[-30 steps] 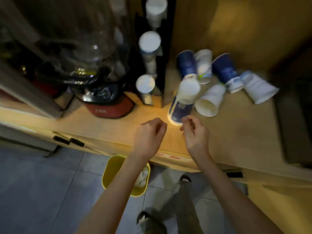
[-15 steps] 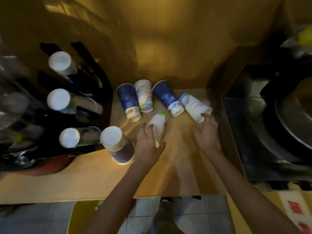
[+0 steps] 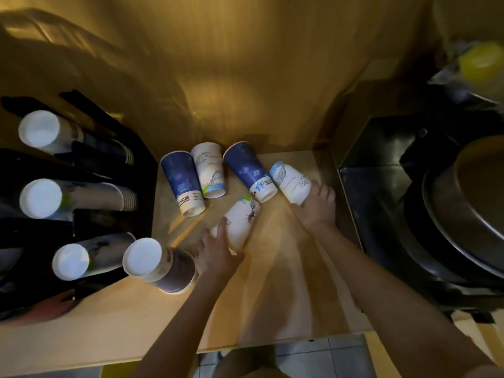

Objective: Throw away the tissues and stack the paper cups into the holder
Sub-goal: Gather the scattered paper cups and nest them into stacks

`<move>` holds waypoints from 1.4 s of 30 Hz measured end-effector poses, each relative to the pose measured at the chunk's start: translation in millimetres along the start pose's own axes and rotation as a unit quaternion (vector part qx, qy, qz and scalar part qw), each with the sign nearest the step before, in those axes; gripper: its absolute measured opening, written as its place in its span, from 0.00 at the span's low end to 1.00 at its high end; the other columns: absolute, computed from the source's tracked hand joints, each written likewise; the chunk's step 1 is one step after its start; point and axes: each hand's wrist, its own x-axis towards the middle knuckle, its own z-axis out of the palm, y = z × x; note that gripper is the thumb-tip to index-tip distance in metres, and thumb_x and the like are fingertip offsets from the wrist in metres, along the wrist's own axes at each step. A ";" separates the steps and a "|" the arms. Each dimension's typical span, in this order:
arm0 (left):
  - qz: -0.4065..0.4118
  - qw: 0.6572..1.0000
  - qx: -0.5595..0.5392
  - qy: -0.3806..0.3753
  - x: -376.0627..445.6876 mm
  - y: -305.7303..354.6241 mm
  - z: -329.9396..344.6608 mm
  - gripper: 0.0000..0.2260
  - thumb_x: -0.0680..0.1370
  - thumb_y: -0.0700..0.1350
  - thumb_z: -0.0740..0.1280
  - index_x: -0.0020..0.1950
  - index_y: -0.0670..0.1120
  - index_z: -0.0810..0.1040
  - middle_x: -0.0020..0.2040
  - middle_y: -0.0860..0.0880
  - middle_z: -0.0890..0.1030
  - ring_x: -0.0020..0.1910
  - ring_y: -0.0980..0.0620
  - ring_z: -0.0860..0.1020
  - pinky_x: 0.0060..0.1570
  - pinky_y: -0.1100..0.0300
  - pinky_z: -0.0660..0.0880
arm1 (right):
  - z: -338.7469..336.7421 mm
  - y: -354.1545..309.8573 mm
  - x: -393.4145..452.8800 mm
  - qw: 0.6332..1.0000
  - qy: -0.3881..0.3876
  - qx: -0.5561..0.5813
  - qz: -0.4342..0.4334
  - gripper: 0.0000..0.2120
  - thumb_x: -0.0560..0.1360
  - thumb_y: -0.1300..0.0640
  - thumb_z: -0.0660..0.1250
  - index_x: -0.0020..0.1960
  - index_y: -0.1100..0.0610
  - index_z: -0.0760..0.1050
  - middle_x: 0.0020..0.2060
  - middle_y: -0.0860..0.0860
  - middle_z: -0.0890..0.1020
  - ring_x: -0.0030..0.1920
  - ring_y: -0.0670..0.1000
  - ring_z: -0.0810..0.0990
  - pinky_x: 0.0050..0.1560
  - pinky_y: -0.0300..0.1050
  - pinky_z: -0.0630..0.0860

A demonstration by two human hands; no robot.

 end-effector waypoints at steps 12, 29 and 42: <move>0.096 0.987 -0.103 0.071 -9.2 11.9 -48.0 0.48 0.62 0.56 0.75 0.74 0.51 0.50 0.67 0.44 0.66 0.64 0.41 0.69 0.56 0.46 0.72 | -17.1 6.8 -24.5 0.993 -0.051 0.078 0.078 0.36 0.65 0.52 0.73 0.65 0.63 0.59 0.61 0.62 0.65 0.57 0.66 0.72 0.56 0.57 0.74; 0.225 0.952 -0.210 0.003 -0.4 6.6 -33.3 0.49 0.59 0.47 0.79 0.73 0.44 0.55 0.70 0.44 0.66 0.68 0.46 0.65 0.64 0.59 0.62 | -133.2 -99.0 -90.7 0.968 0.069 0.099 -0.220 0.36 0.64 0.45 0.73 0.68 0.55 0.65 0.63 0.52 0.71 0.63 0.51 0.65 0.58 0.40 0.61; 0.182 0.923 -0.339 0.015 -8.1 4.8 -26.4 0.48 0.59 0.44 0.79 0.73 0.47 0.55 0.69 0.46 0.70 0.66 0.47 0.71 0.63 0.47 0.72 | -37.1 -104.0 -98.6 0.967 -0.095 0.016 -0.238 0.38 0.62 0.46 0.74 0.67 0.57 0.66 0.65 0.54 0.72 0.66 0.54 0.67 0.64 0.45 0.65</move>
